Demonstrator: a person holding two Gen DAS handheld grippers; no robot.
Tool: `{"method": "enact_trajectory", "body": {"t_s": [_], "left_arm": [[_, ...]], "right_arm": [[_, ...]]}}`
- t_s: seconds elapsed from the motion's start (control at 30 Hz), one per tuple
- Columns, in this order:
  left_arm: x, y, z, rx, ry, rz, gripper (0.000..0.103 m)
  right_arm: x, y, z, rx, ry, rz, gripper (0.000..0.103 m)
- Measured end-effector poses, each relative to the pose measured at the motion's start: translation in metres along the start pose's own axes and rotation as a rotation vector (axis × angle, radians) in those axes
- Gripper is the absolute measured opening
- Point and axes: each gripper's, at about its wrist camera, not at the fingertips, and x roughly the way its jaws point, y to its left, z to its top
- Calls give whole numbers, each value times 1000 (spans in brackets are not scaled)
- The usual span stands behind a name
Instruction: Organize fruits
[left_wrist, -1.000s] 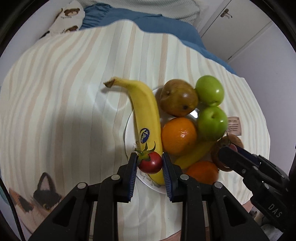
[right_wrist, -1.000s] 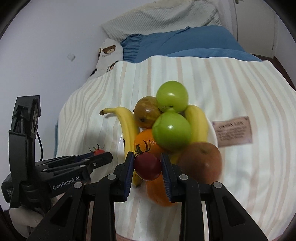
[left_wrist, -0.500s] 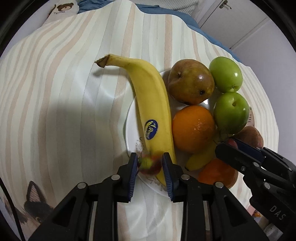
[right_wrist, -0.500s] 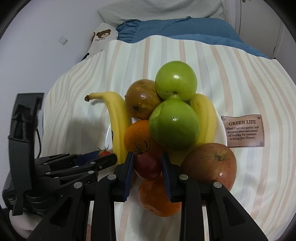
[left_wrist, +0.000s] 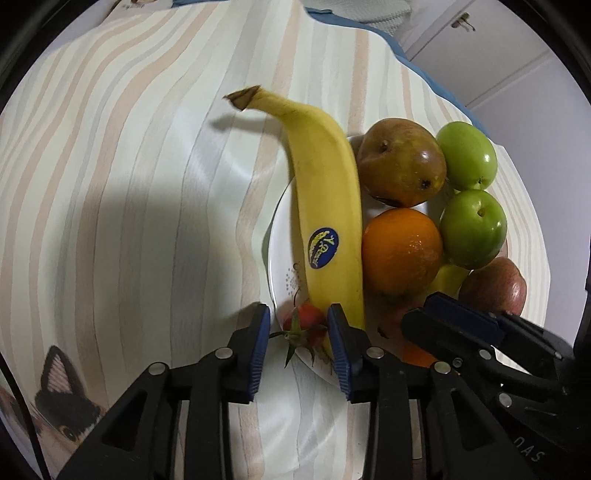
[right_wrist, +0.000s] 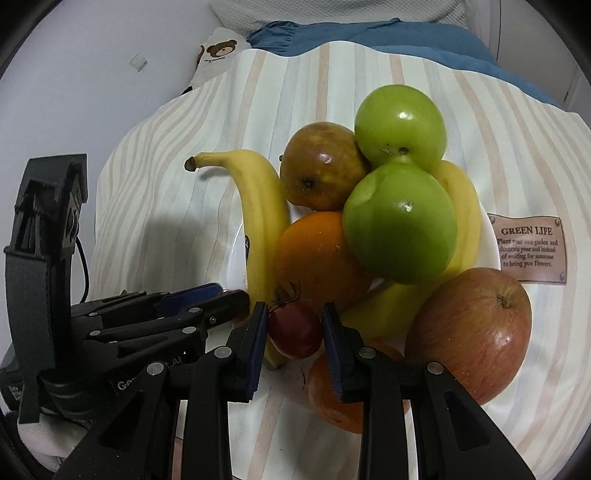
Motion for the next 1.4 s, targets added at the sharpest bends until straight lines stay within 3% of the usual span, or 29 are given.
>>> {"method": "enact_trajectory", "body": {"t_s": [0.23, 0.37, 0.5, 0.57, 0.67, 0.73, 0.8, 1.03, 1.4], "left_arm": [[-15, 11, -4, -43, -6, 15, 36], [-32, 17, -4, -47, -40, 34, 56], [-49, 20, -7, -36, -79, 62, 61], [-54, 21, -10, -29, -91, 76, 69], [-61, 23, -12, -13, -114, 116, 88], [-63, 20, -20, 1, -120, 148, 91], [-62, 14, -30, 21, -126, 176, 97], [-60, 1, -58, 83, -125, 244, 99], [-79, -21, -67, 102, -181, 260, 99]], "right_arm": [[-14, -6, 1, 34, -19, 7, 47], [-32, -11, -2, 65, -47, 4, 59], [-49, -13, -9, 78, -75, -29, 72], [-54, -12, -14, 78, -81, -39, 76], [-57, -9, -22, 54, -87, -99, 85], [-59, -5, -28, 38, -92, -158, 94], [-57, -3, -35, 35, -88, -185, 95], [-62, -8, -49, 59, -101, -275, 99], [-93, -18, -58, 83, -158, -342, 100]]}}
